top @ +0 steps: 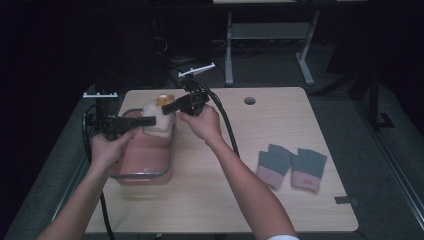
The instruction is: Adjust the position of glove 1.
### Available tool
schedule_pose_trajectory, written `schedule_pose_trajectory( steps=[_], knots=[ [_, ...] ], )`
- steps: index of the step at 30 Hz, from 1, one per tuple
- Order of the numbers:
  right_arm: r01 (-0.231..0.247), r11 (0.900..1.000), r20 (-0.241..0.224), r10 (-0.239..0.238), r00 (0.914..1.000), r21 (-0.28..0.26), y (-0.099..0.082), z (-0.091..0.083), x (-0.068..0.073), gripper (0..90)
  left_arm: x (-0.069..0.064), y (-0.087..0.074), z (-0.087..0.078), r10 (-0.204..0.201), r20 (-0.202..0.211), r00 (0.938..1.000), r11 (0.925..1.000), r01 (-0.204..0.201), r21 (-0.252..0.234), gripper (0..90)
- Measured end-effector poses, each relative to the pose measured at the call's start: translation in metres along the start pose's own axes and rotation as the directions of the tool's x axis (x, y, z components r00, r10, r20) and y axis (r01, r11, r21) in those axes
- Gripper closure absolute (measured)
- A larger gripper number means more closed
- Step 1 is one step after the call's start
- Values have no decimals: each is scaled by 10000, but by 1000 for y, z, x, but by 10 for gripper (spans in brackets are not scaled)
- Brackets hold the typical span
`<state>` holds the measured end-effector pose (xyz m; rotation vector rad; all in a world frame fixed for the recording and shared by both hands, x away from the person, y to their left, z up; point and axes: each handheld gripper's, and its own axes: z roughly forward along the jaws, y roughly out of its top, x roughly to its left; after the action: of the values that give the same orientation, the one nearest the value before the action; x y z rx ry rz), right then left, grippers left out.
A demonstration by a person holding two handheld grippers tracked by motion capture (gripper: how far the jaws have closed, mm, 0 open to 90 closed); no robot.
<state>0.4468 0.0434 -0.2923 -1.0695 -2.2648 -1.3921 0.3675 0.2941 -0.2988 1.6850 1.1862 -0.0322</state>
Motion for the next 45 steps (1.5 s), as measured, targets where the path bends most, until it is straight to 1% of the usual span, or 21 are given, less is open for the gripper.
schedule_pose_trajectory(
  steps=[5, 8, 11, 13, 18, 21, 23, 24, 26, 27, 31, 32, 33, 36, 37, 38, 39, 40, 42, 43, 45],
  knots=[
    [-102, 9999, -227, 103, 9997, 72, 2, 13, -1, 836, 9, 0, -7, -70, -56, 10000, 10000, 70, 21, 691],
    [-162, 9998, -305, 166, 9994, 137, 4, 18, -1, 836, 15, -2, -10, -211, -90, 9997, 9998, 211, 20, 691],
    [-175, 9992, -327, 186, 9993, 348, 8, 31, -2, 835, 23, -3, -13, -377, -110, 9992, 9993, 377, 5, 692],
    [-231, 9988, -353, 246, 9991, 435, 9, 35, -3, 835, 28, -2, -13, -506, -104, 9987, 9987, 505, -20, 692],
    [-323, 9974, -379, 348, 9987, 637, 13, 47, -8, 833, 36, -2, -12, -609, -161, 9980, 9981, 610, 72, 693],
    [-469, 9959, -425, 503, 9978, 776, 13, 56, -14, 832, 47, -7, -8, -935, -114, 9956, 9955, 937, 147, 693],
    [-525, 9954, -479, 565, 9973, 803, 12, 58, -16, 832, 51, -8, -7, -945, -171, 9954, 9952, 949, 232, 693],
    [-579, 9937, -479, 627, 9969, 962, 10, 66, -21, 831, 54, -11, -6, -965, -270, 9950, 9948, 973, 305, 693],
    [-674, 9920, -512, 732, 9960, 1068, 7, 71, -23, 830, 60, -16, -5, -1056, -339, 9938, 9931, 1072, 481, 693],
    [-674, 9920, -512, 732, 9960, 1068, 7, 71, -23, 830, 60, -16, -5, -1056, -339, 9938, 9931, 1072, 481, 693],
    [-794, 9877, -601, 881, 9943, 1346, -1, 83, -28, 827, 65, -25, -4, -1160, -527, 9918, 9905, 1195, 674, 692],
    [-888, 9852, -619, 987, 9932, 1469, -5, 88, -30, 824, 67, -31, -3, -1214, -621, 9907, 9889, 1261, 780, 692],
    [-897, 9839, -635, 1005, 9929, 1547, -7, 90, -31, 822, 67, -31, -3, -1214, -621, 9907, 9889, 1261, 780, 691],
    [-973, 9790, -641, 1102, 9918, 1789, -15, 98, -33, 816, 70, -42, -1, -1333, -886, 9871, 9840, 1425, 1073, 691],
    [-983, 9771, -625, 1119, 9918, 1887, -17, 101, -34, 813, 71, -45, -1, -1291, -958, 9870, 9831, 1400, 1181, 691],
    [-1009, 9750, -588, 1146, 9917, 1980, -20, 103, -35, 809, 72, -48, 1, -1386, -1036, 9849, 9808, 1511, 1235, 691],
    [-1009, 9750, -588, 1146, 9917, 1980, -20, 103, -35, 809, 72, -48, 1, -1386, -1036, 9849, 9808, 1511, 1235, 691],
    [-979, 9704, -366, 1086, 9934, 2208, -25, 109, -36, 804, 73, -51, 3, -1414, -1098, 9838, 9785, 1557, 1354, 691],
    [-1007, 9658, -187, 1082, 9940, 2391, -28, 112, -36, 794, 77, -59, 7, -1466, -1381, 9795, 9728, 1681, 1593, 691],
    [-1021, 9626, -123, 1086, 9940, 2508, -29, 115, -37, 786, 77, -59, 7, -1466, -1381, 9795, 9728, 1681, 1593, 691],
    [-1034, 9597, -50, 1084, 9941, 2612, -31, 117, -37, 776, 81, -65, 9, -1545, -1668, 9738, 9656, 1846, 1833, 691]
  ],
)
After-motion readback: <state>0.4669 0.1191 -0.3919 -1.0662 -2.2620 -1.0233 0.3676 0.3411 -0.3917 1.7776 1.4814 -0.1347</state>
